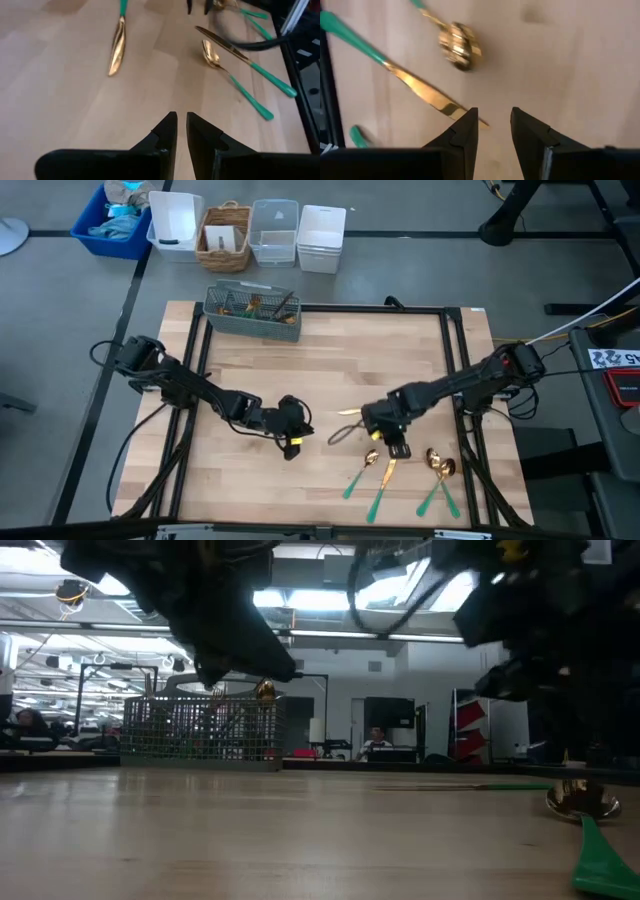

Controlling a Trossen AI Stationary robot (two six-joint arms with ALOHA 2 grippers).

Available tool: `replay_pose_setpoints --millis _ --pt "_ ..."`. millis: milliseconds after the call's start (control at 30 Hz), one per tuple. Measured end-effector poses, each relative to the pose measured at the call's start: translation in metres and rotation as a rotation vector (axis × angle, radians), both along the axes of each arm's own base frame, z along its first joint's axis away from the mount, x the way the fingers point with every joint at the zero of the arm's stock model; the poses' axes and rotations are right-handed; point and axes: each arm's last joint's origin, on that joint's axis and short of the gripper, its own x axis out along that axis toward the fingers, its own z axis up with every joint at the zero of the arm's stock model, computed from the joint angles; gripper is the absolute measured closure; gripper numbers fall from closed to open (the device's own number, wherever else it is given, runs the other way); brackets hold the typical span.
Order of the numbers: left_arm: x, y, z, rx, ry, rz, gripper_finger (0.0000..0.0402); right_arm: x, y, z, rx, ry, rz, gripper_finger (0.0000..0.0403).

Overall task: Sort silverware
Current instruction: Put the green spoon into the gray silverware basket

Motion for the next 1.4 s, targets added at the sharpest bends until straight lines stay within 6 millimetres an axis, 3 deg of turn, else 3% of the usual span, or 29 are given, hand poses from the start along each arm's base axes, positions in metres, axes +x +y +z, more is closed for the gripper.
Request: replay_pose_setpoints --millis 167,300,700,900,1400 --pt "-0.003 -0.011 -0.001 -0.008 0.000 -0.032 0.0369 0.002 0.024 0.002 0.028 -0.084 0.017 0.0286" --pt "-0.006 -0.019 -0.001 -0.006 0.000 -0.060 0.0369 0.005 0.032 0.003 -0.039 -0.152 -0.058 0.0286" --pt "-0.015 -0.038 -0.001 0.065 -0.013 -0.118 0.0369 0.006 0.031 0.001 -0.053 -0.127 -0.162 0.0286" --pt "-0.017 -0.041 -0.001 0.071 -0.014 -0.122 0.0369 0.003 0.032 -0.016 0.043 -0.145 -0.213 0.0286" --pt "-0.017 -0.041 -0.001 0.072 -0.015 -0.120 0.0369 -0.007 0.028 -0.040 0.091 -0.161 -0.256 0.0286"
